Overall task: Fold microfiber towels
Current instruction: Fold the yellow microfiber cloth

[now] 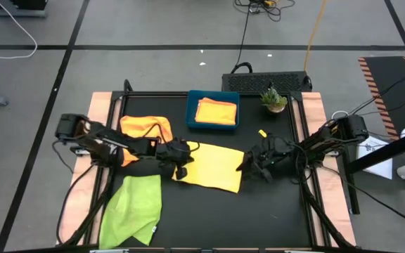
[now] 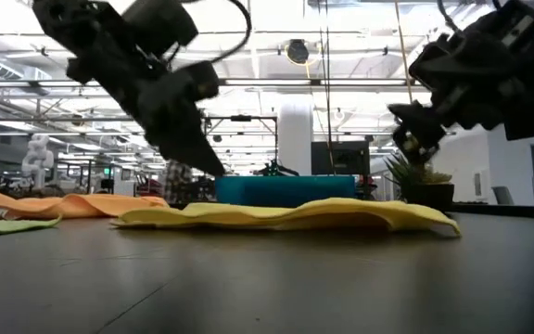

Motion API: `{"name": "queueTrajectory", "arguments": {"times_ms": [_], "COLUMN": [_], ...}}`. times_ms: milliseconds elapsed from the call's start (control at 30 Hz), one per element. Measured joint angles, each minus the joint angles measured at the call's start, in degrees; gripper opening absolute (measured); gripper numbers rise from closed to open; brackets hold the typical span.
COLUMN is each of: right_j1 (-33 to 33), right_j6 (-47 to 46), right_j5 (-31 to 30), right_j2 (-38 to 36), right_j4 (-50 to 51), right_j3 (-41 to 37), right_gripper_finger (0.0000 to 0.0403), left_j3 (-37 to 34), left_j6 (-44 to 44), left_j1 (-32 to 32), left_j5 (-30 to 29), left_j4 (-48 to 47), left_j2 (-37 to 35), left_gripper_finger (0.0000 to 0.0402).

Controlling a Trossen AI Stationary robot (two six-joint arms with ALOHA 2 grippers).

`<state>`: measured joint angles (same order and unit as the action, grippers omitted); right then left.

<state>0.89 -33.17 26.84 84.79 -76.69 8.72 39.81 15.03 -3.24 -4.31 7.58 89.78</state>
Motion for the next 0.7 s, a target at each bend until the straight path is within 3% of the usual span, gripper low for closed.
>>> {"name": "queueTrajectory", "arguments": {"times_ms": [133,267,467,700], "right_j1": [0.0,0.0,-0.9,-2.2], "right_j6": [4.2,9.2,14.9,17.7], "right_j5": [-5.2,-10.6,-13.4,-20.9], "right_j2": [0.0,0.0,0.0,0.0], "right_j4": [-1.0,-1.2,-2.9,2.6], "right_j3": [0.0,0.0,0.0,0.0], "right_gripper_finger": [0.0215,0.0215,0.0215,0.0215], "left_j3": [-0.1,0.0,1.4,16.3], "left_j6": [0.7,0.4,-7.1,-20.3], "left_j1": [-2.1,-6.7,-13.0,-15.8], "left_j5": [-0.2,-2.1,-7.7,-10.8], "left_j4": [-0.8,4.3,17.5,11.4], "left_j2": [-4.6,-4.0,3.4,17.0], "left_gripper_finger": [0.0047,0.0060,0.0062,0.0063]}}
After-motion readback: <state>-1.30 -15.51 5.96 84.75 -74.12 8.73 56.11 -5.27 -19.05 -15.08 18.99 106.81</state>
